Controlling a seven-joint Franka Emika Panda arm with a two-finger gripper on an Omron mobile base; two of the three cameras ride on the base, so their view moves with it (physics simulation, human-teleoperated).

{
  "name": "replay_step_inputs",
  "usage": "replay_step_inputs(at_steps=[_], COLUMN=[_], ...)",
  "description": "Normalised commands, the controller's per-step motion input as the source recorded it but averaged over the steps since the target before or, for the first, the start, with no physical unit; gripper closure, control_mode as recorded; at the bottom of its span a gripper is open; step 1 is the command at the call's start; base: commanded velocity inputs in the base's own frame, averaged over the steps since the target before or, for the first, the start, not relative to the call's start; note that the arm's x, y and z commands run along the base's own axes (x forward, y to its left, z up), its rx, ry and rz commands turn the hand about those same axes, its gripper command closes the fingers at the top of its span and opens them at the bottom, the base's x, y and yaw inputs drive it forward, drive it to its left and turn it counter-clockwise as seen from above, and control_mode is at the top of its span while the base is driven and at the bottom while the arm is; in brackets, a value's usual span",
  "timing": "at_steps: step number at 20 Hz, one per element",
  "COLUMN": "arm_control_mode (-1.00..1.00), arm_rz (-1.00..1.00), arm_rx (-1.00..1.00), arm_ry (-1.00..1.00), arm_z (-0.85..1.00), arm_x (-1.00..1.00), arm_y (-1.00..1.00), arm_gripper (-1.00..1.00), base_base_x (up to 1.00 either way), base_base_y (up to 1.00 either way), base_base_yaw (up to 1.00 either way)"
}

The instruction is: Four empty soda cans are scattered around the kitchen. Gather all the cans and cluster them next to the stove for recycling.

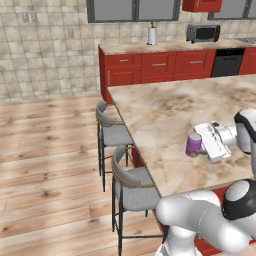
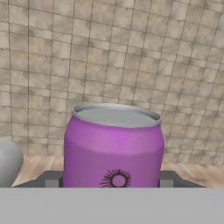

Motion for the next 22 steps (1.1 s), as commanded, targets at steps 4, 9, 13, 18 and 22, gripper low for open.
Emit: replay_step_inputs(at_steps=[4, 9, 13, 18, 22], arm_control_mode=[-1.00, -1.00, 1.00, 1.00, 1.00], arm_rz=[0.00, 0.00, 0.00, 0.00, 0.00], arm_rx=[0.00, 0.00, 0.00, 0.00, 0.00], arm_ry=[-0.01, -0.01, 0.00, 0.00, 0.00], arm_z=[0.57, 0.31, 0.00, 0.00, 0.00], arm_x=[-0.25, -0.18, -0.01, 0.00, 0.00], arm_y=[0.00, 0.00, 0.00, 0.00, 0.00], arm_gripper=[1.00, 1.00, 1.00, 1.00, 1.00], base_base_x=[0.00, 0.00, 0.00, -0.40, -0.72], base_base_y=[0.00, 0.00, 0.00, -0.09, -0.23], base_base_yaw=[0.00, 0.00, 0.00, 0.00, 0.00])
